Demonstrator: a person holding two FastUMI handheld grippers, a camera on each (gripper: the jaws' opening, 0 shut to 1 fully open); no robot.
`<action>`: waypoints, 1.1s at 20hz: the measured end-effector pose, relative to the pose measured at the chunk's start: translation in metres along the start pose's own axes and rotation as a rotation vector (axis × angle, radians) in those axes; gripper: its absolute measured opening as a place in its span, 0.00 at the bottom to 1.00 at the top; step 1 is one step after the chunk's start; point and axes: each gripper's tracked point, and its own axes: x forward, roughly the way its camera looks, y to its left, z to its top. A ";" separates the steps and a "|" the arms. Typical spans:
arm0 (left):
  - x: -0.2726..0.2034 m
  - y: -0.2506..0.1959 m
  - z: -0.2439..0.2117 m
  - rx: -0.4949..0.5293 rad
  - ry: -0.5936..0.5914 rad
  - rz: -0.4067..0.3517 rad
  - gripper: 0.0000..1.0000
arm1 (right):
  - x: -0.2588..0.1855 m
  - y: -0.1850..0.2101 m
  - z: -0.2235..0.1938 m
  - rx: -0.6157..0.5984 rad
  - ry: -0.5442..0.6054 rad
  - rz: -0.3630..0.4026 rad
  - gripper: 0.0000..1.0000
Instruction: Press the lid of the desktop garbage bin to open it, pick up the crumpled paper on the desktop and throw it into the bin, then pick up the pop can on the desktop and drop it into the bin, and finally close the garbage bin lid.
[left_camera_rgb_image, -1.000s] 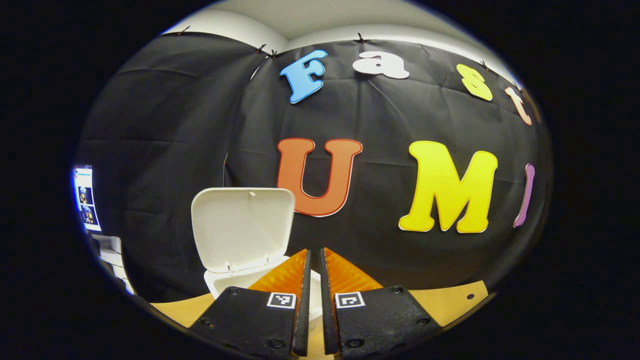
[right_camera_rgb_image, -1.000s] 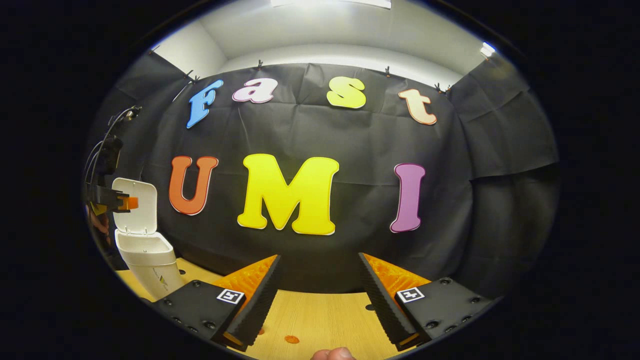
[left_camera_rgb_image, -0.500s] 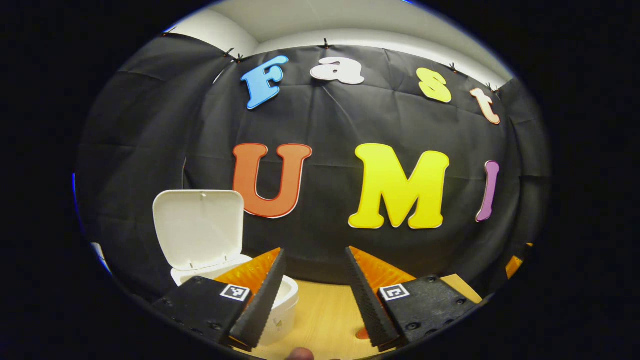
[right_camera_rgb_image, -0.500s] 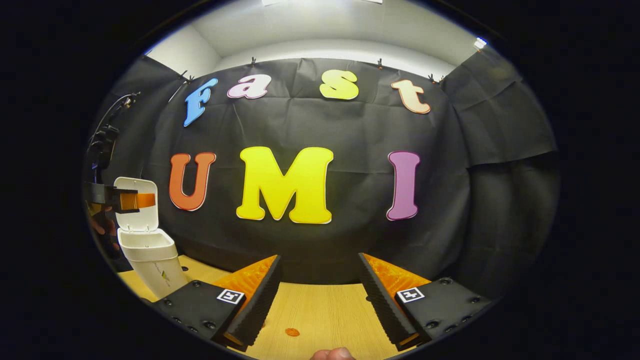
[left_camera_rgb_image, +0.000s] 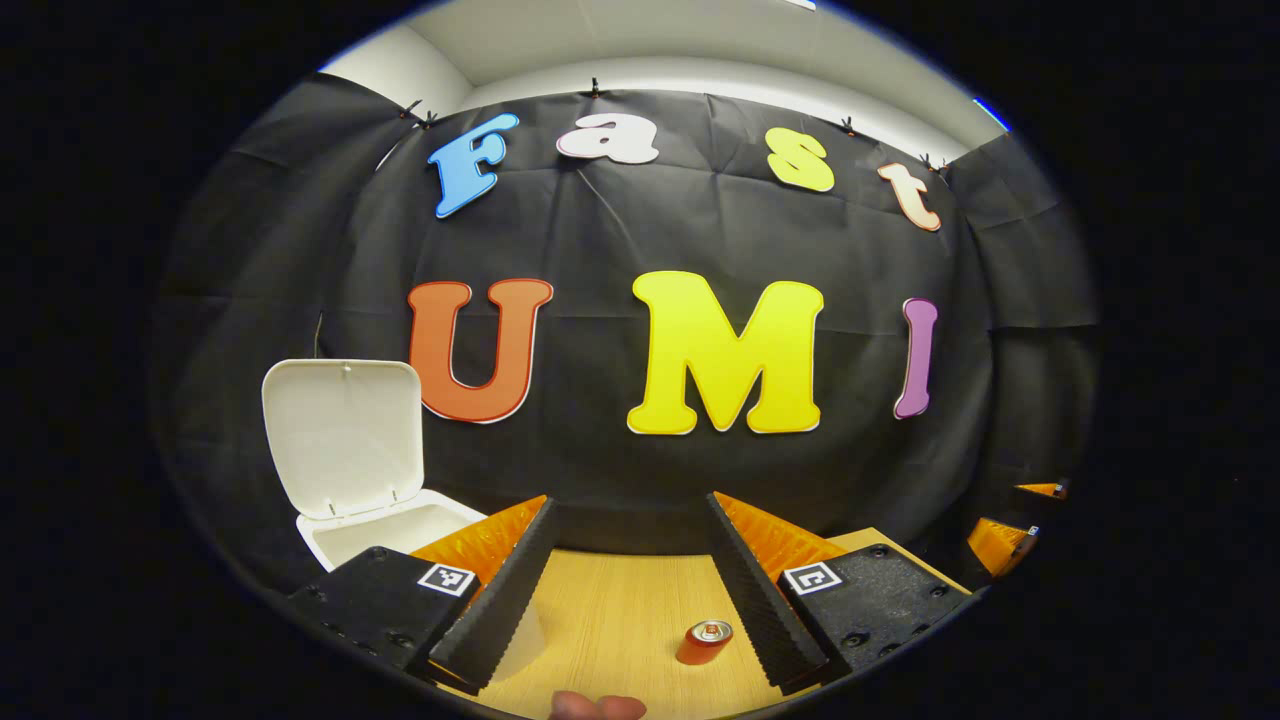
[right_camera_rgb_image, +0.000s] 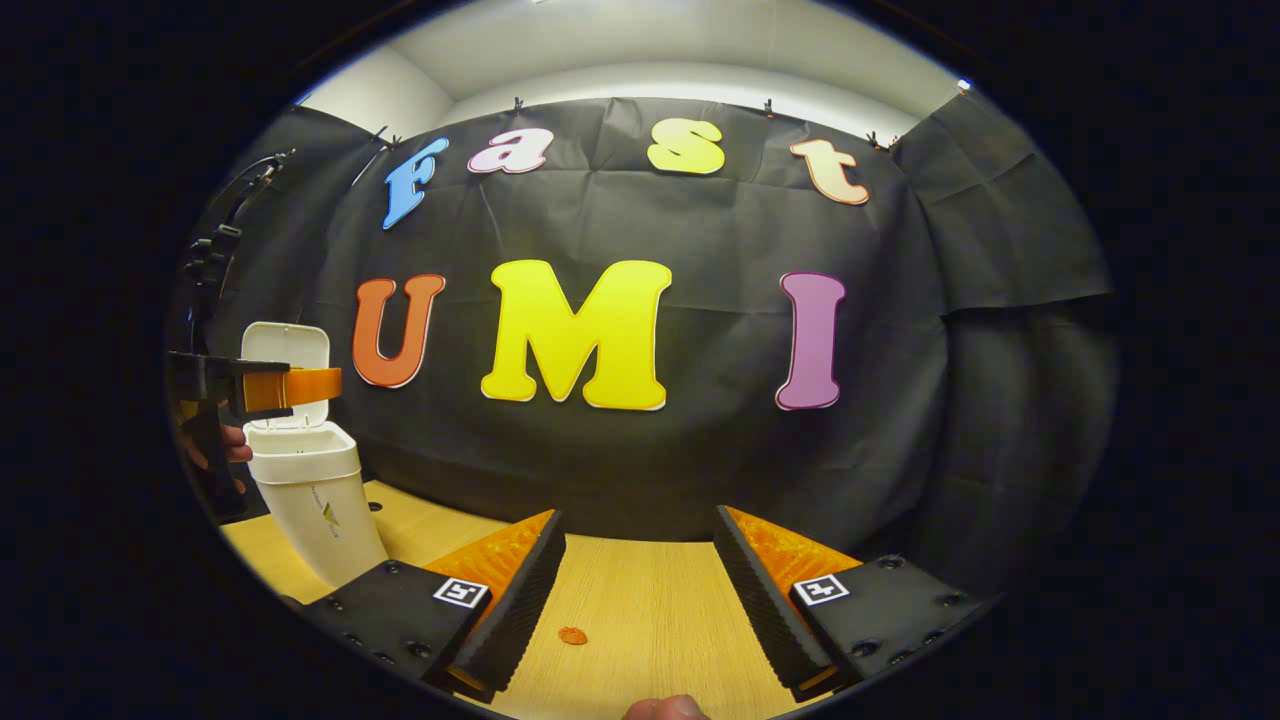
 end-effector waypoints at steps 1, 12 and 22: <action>-0.003 -0.002 -0.006 -0.007 0.015 0.000 0.96 | 0.000 -0.002 -0.010 0.000 0.022 0.005 0.94; -0.048 -0.023 -0.056 0.003 0.158 -0.013 0.96 | 0.031 0.015 -0.142 -0.002 0.299 0.157 0.95; -0.090 -0.006 -0.078 -0.003 0.248 0.079 0.96 | 0.087 0.050 -0.240 -0.050 0.504 0.310 0.95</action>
